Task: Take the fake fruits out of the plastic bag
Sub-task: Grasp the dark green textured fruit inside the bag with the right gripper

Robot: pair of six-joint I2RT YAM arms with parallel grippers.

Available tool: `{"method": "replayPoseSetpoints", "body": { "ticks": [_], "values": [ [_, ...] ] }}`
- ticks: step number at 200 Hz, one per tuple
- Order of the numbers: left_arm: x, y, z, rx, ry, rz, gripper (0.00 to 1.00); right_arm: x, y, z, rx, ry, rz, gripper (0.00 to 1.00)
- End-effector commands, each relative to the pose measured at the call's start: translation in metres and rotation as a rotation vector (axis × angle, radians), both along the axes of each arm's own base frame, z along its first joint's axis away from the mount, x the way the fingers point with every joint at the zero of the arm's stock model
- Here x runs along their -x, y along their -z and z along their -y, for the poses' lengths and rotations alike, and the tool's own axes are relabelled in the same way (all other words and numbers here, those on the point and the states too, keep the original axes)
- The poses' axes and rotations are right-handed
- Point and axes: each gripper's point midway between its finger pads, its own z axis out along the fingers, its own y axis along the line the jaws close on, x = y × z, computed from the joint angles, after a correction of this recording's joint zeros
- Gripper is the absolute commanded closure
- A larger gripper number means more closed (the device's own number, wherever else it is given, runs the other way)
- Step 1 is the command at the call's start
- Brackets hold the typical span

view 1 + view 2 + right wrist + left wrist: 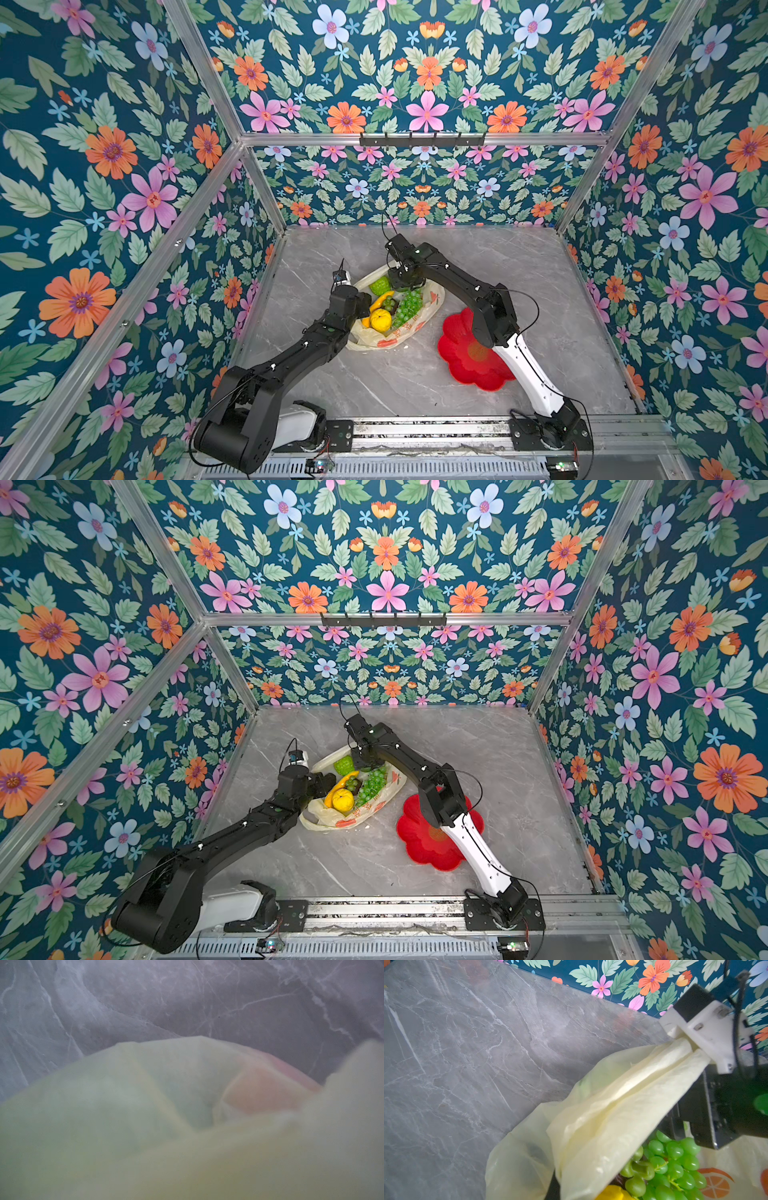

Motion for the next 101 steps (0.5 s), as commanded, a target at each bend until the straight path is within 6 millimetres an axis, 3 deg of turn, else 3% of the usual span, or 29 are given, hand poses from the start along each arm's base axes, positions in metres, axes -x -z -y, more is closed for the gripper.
{"method": "replayPoseSetpoints", "body": {
  "ticks": [1,66,101],
  "values": [
    [-0.001,-0.001,0.001,-0.001,0.006,0.006,1.0,0.004,-0.016,-0.003,-0.037,-0.008,0.008,0.43],
    [-0.002,0.0,0.001,-0.005,0.004,0.001,1.0,0.034,-0.044,-0.002,-0.093,-0.041,0.007,0.44],
    [-0.002,0.0,0.001,-0.006,0.003,0.0,1.0,0.054,-0.065,0.012,-0.128,-0.037,0.016,0.44]
  ]
}}
